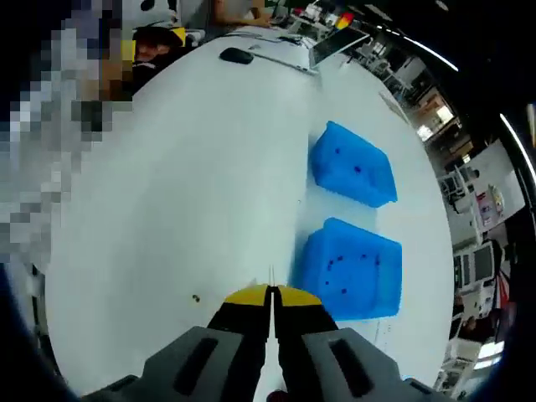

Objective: Pick up the resistors one by one and place each resistor into its matching bin, sorting the parts by color and model until every resistor is separated into the correct bin for its type

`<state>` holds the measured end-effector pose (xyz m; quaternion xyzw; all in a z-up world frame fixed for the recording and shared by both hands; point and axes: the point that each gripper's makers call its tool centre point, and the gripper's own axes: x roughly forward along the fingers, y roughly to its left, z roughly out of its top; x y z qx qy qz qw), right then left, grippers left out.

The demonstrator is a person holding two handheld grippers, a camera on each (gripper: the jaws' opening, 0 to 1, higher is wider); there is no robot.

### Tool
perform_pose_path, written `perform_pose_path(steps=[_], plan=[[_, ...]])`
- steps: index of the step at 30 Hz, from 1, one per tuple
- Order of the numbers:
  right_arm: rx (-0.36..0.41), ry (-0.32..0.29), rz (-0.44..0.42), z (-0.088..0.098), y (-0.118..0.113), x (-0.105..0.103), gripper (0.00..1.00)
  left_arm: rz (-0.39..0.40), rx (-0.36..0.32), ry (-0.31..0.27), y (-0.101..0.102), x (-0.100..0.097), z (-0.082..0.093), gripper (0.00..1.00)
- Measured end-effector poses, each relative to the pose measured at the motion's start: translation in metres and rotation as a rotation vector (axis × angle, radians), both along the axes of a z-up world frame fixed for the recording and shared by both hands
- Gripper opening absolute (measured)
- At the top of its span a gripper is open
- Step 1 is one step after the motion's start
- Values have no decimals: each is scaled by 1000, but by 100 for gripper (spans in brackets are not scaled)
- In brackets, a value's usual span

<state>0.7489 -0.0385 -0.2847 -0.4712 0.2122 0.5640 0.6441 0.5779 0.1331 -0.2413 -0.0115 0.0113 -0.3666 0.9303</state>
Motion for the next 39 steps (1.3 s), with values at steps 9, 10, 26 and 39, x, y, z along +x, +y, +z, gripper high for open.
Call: perform_pose_path(steps=[9, 10, 26, 39], plan=[[371, -58, -220, 53, -44, -55, 5, 0, 4, -13, -2, -3, 5, 35], [405, -56, -258, 56, -50, -60, 5, -2, 5, -14, -3, -3, 5, 35], [888, -113, -625, 48, -132, -141, 5, -14, 12, 7, -6, 0, -3, 35], [1034, -100, -699, 35, -144, -167, 5, -21, 18, 16, -12, 0, -8, 35]])
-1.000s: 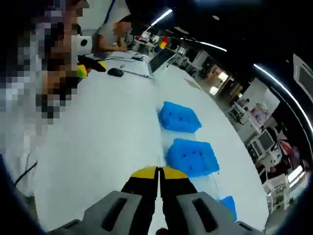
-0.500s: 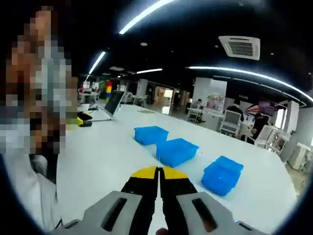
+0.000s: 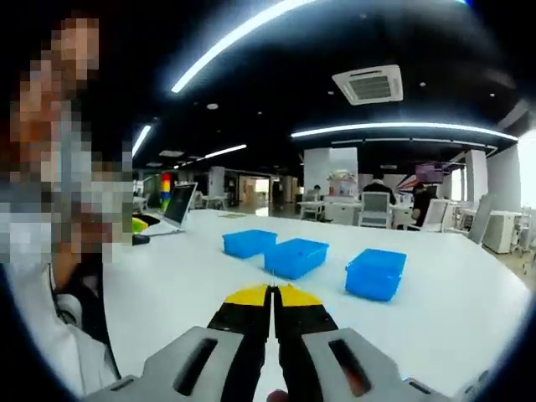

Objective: Pick up the resistors one by one and place each resistor into its matching bin, sorting the parts by color and model until every resistor is separated into the correct bin for its type

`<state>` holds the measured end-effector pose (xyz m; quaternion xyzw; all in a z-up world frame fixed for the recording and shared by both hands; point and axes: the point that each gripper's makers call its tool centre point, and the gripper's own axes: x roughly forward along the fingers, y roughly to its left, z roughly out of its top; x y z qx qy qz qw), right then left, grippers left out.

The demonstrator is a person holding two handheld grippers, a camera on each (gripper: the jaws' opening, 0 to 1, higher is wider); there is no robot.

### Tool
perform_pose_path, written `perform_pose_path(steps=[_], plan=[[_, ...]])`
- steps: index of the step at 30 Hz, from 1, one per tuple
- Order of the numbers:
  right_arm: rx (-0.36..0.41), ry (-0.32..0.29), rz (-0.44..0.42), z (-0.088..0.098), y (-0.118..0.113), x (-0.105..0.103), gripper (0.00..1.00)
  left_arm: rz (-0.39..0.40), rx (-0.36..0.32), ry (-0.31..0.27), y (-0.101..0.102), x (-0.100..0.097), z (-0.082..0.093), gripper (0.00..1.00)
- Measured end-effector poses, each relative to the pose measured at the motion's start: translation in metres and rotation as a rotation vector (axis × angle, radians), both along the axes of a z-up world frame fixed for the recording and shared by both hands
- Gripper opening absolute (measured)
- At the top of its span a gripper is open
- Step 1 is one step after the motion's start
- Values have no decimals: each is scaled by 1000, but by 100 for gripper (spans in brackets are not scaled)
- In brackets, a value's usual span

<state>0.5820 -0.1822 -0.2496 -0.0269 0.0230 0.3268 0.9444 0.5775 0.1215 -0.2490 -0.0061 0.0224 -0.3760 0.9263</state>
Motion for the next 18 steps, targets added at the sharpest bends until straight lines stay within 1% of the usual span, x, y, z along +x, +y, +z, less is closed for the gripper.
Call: perform_pose_path(steps=[4, 9, 12, 16, 17, 18], plan=[[13, -3, -10, 1, -2, 2, 5, 0, -1, 1, 0, 0, 0, 35], [35, -2, -35, 6, -6, 16, 5, -2, 1, 3, -1, 0, -1, 35], [58, 11, -51, 11, -9, 36, 5, -2, 1, 4, -1, 0, -1, 35], [30, 29, -69, 10, -14, 64, 5, -1, 0, 4, 0, 0, -1, 35], [25, 42, -75, 9, -15, 75, 5, 0, 0, 4, 1, 0, -1, 35], [25, 51, -79, 8, -15, 81, 5, 1, 0, 4, 1, 1, 0, 35]])
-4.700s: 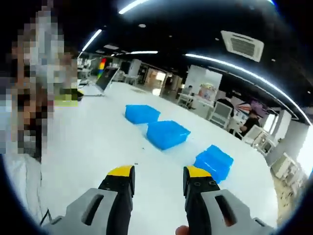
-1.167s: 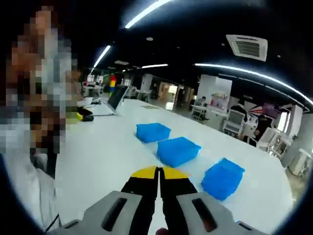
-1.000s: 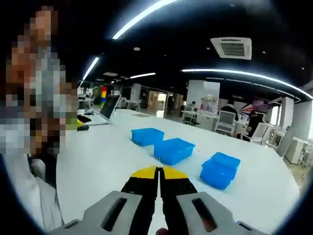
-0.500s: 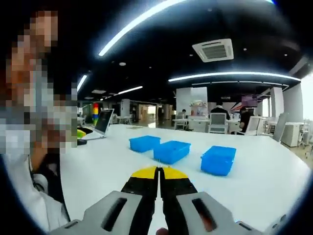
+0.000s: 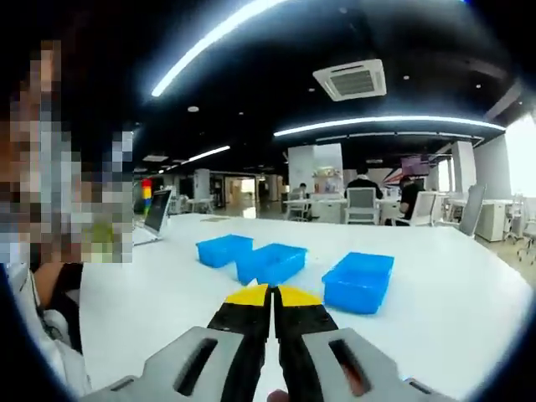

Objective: Pick up the resistors one by one and place each resistor into its matching bin, sorting the parts by color and model until every resistor is separated into the correct bin for its type

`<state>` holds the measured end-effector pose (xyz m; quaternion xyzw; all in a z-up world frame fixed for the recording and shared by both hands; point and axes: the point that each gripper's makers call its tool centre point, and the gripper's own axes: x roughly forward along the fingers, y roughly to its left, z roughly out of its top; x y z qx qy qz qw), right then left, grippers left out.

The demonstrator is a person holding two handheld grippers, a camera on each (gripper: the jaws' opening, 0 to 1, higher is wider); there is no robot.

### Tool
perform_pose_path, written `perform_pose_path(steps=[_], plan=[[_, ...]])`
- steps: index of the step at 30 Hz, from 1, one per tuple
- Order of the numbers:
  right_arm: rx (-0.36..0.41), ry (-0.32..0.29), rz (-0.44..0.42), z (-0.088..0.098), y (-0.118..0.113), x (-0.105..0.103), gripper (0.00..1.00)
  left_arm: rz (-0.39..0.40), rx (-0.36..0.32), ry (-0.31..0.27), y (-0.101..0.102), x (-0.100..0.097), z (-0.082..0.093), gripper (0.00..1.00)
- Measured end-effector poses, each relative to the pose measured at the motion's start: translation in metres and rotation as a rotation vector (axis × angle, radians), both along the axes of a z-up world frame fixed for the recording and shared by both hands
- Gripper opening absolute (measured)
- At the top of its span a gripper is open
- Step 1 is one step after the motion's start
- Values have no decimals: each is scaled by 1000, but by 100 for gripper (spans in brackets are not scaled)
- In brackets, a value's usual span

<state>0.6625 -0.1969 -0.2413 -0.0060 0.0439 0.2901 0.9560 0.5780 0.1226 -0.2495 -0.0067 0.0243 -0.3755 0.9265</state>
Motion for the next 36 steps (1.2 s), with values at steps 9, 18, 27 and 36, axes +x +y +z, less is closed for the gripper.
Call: perform_pose_path(steps=[9, 18, 27, 36], plan=[[-75, 51, -59, -2, -5, 90, 5, 3, 0, -1, 1, 0, 0, 35], [-112, 140, -224, -31, -37, 177, 5, -2, -3, -4, -1, -1, 2, 35], [-70, 158, -255, -41, -38, 192, 61, 1, -2, 2, 1, 0, -1, 35], [-110, 106, -238, -29, -36, 178, 60, -1, 0, 3, -1, 0, -2, 35]])
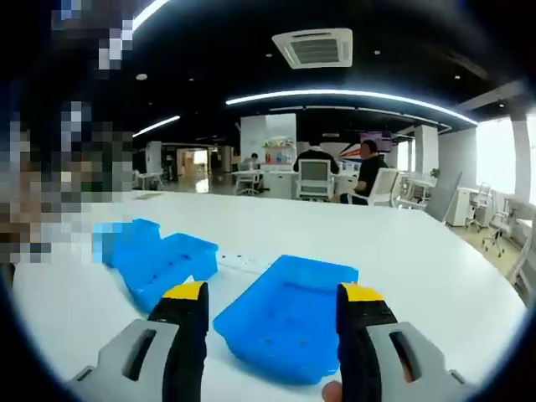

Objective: Pick up the resistors one by one and place each resistor into its matching bin, sorting the parts by color and model until every resistor is separated into the correct bin for its type

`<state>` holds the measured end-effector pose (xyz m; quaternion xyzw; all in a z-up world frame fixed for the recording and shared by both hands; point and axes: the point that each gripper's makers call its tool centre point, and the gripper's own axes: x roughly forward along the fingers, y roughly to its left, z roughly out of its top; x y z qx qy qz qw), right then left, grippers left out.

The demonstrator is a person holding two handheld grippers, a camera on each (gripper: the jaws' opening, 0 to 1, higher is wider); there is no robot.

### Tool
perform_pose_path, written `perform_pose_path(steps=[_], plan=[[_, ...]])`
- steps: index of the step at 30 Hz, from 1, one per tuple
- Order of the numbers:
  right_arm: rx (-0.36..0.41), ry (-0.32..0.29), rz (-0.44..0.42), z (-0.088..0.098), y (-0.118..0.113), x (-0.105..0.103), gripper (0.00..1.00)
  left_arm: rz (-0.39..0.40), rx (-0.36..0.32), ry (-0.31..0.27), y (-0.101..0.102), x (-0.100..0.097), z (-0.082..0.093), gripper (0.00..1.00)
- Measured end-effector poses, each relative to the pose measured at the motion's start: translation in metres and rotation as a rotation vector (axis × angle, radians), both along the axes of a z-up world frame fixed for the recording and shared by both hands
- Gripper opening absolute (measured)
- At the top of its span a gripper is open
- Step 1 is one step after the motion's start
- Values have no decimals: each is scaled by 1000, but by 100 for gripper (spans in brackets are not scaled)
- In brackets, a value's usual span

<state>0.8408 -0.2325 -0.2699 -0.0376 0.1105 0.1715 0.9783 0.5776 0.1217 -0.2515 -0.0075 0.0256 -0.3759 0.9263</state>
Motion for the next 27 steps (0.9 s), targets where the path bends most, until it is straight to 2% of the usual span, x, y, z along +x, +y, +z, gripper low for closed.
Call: perform_pose_path(steps=[4, 7, 11, 17, 21, 23, 27], plan=[[5, -22, 15, 9, 4, -6, 56, 0, -1, -3, 0, -1, 1, 35], [15, -36, 39, 14, 13, -26, 55, 2, -1, -3, 0, -1, 2, 35], [95, -105, 94, 41, 30, -56, 54, 2, -2, -4, 0, -1, 2, 35], [131, -159, 143, 58, 41, -110, 52, -3, -2, -2, -1, -1, 1, 35], [103, -192, 149, 57, 38, -139, 49, -1, -3, -5, 0, 0, 2, 35], [52, -178, 180, 47, 40, -159, 51, -1, -2, -5, 0, -1, 2, 35], [51, -151, 222, 29, 50, -194, 54, -3, -1, -5, -1, -1, 2, 35]])
